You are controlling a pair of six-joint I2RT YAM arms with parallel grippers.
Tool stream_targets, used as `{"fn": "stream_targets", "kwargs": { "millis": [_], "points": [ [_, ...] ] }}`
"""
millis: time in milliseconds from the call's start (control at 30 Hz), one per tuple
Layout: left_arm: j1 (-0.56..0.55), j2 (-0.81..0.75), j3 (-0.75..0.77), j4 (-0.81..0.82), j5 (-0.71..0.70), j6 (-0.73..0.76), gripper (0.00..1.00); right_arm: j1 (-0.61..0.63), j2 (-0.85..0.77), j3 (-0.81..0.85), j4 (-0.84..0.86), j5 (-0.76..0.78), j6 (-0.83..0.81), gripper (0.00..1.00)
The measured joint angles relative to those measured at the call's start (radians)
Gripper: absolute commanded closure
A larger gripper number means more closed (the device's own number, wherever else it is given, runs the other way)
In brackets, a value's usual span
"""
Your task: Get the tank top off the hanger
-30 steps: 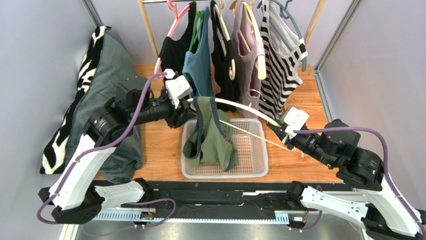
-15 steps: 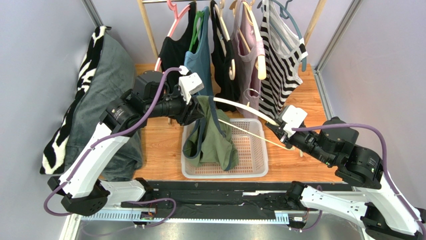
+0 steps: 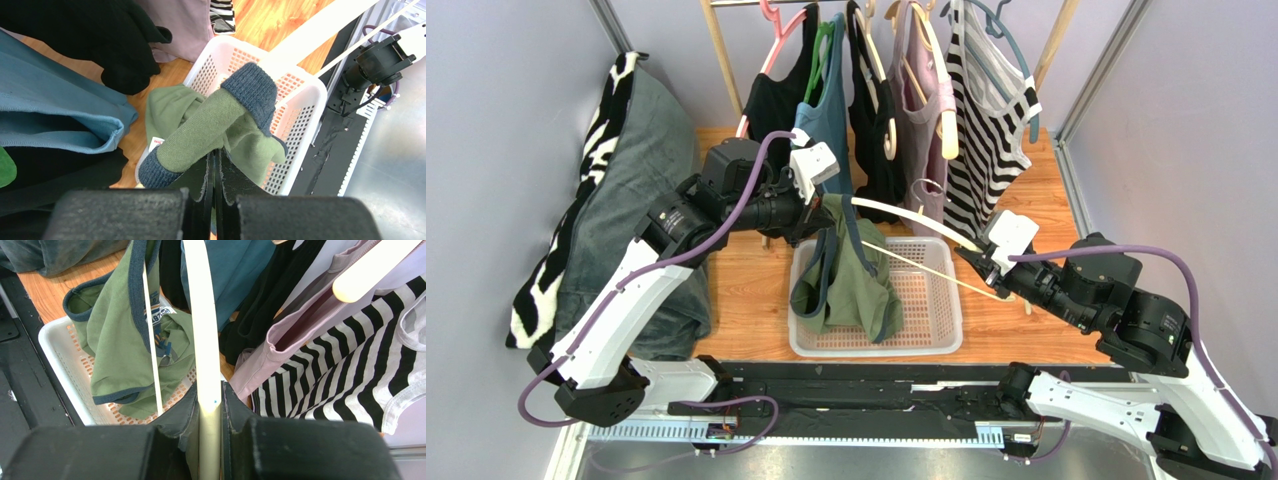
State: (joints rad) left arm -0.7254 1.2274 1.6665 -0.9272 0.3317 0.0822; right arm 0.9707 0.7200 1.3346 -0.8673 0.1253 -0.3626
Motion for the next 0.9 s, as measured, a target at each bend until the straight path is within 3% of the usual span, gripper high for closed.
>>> {"fn": "stream_targets", "kwargs": {
  "millis": [667, 900],
  "points": [
    [0.102, -0.127, 0.032, -0.007, -0.002, -0.013, 1.00, -0.001, -0.033, 0.017, -0.022, 0.031, 0.000, 1.00],
    [0.124, -0.132, 0.083, -0.009, -0.098, -0.014, 1.00, -0.001, -0.079, 0.065, -0.095, 0.063, 0.001, 1.00]
  ]
}}
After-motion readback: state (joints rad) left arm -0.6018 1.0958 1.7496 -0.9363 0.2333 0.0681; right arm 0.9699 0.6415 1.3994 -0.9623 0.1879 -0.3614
